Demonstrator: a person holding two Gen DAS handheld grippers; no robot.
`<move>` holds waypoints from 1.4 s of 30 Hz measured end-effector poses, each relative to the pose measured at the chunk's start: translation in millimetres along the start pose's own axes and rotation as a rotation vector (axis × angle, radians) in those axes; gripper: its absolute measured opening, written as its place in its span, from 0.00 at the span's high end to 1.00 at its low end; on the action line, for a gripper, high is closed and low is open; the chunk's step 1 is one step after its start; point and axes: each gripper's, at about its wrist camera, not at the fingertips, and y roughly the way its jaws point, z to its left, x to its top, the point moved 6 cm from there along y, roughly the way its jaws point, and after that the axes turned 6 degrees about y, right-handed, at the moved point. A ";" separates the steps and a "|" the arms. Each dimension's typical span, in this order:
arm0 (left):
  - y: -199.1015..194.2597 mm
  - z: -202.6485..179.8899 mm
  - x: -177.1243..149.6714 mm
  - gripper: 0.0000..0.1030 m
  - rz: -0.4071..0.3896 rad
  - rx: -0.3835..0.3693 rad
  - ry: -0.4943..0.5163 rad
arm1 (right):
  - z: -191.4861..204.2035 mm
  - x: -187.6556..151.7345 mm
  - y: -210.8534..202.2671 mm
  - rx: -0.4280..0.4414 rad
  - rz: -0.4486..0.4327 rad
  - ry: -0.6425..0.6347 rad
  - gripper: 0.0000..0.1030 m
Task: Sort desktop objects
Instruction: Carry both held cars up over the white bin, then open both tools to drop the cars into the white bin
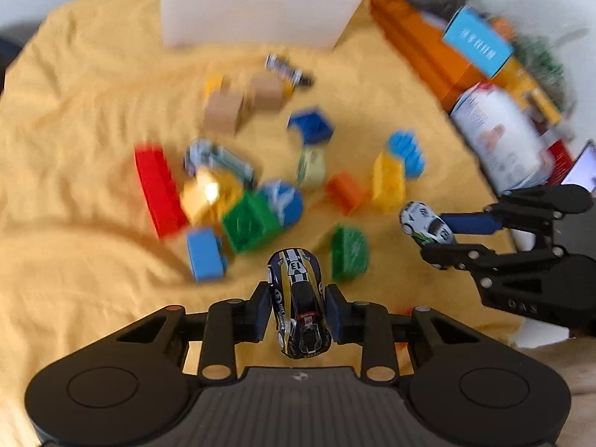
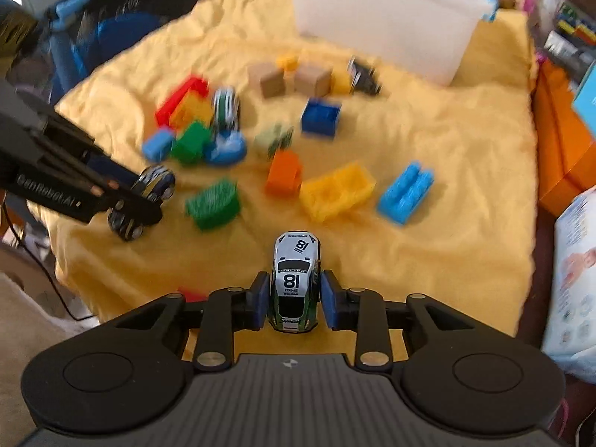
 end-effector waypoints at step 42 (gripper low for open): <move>-12.7 37.8 74.3 0.42 -0.237 0.056 -0.025 | -44.7 138.9 36.2 -0.135 -0.242 -0.058 0.70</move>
